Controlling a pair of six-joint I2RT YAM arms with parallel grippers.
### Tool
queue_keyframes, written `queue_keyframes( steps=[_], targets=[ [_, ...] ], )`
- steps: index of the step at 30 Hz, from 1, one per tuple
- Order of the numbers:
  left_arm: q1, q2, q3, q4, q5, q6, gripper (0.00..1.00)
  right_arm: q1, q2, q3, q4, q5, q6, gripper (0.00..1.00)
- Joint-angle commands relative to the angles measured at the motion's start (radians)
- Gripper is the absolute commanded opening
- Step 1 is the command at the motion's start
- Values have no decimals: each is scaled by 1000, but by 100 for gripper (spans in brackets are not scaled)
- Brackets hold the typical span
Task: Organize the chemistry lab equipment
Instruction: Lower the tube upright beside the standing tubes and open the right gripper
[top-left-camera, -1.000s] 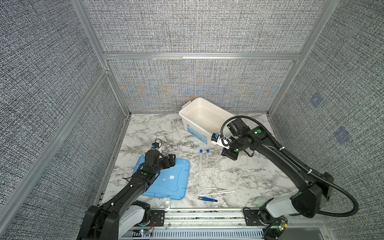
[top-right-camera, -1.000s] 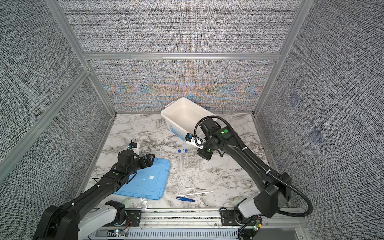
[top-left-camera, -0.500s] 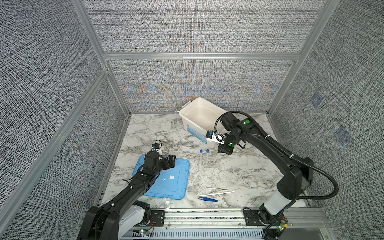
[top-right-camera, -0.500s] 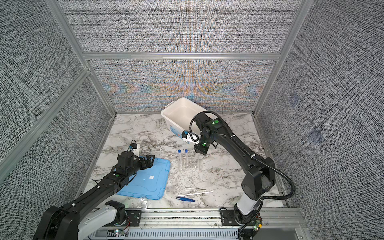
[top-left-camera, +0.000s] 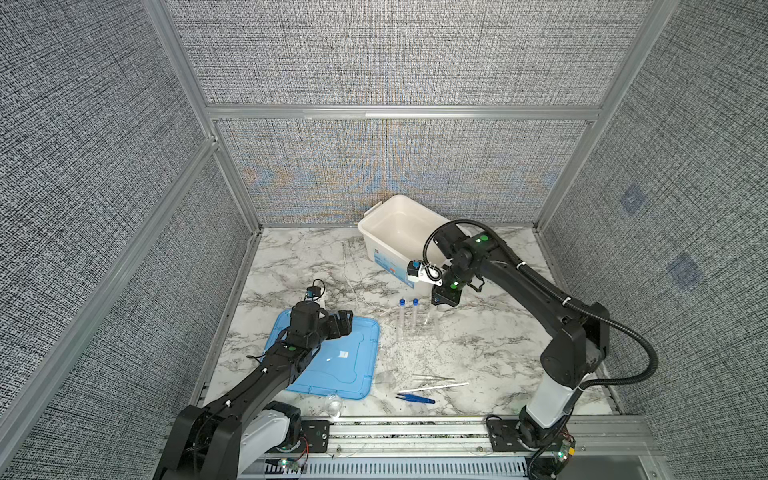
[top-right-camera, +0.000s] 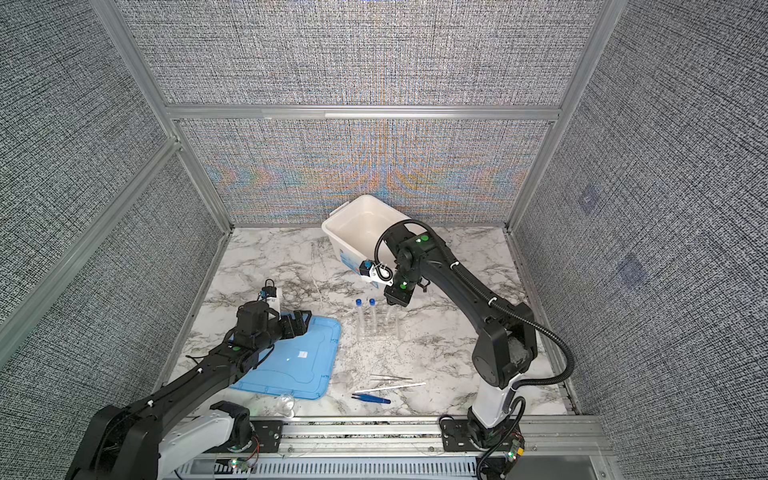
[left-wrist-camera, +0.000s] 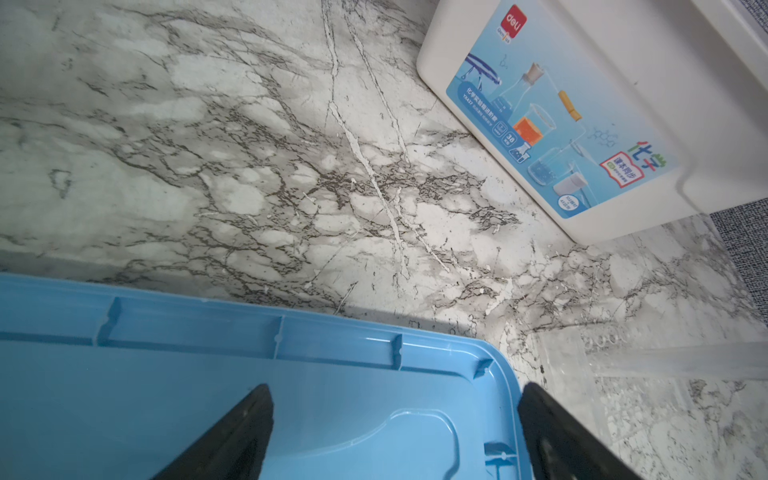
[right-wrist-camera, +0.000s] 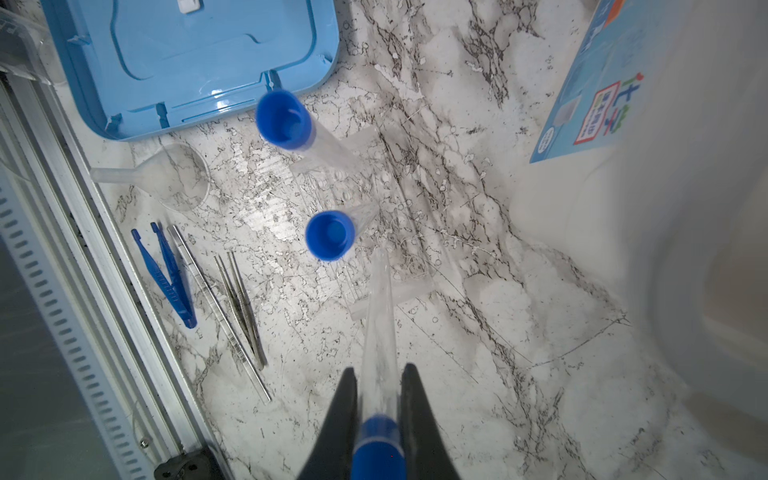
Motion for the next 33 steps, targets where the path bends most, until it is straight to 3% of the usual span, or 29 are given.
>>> queue_keyframes(
  steps=[1, 33],
  targets=[
    [0, 1, 4, 13, 1, 1, 93, -3, 4, 16, -55, 12, -21, 13],
    [1, 29, 17, 8, 7, -5, 93, 1, 76, 76, -70, 23, -36, 16]
  ],
)
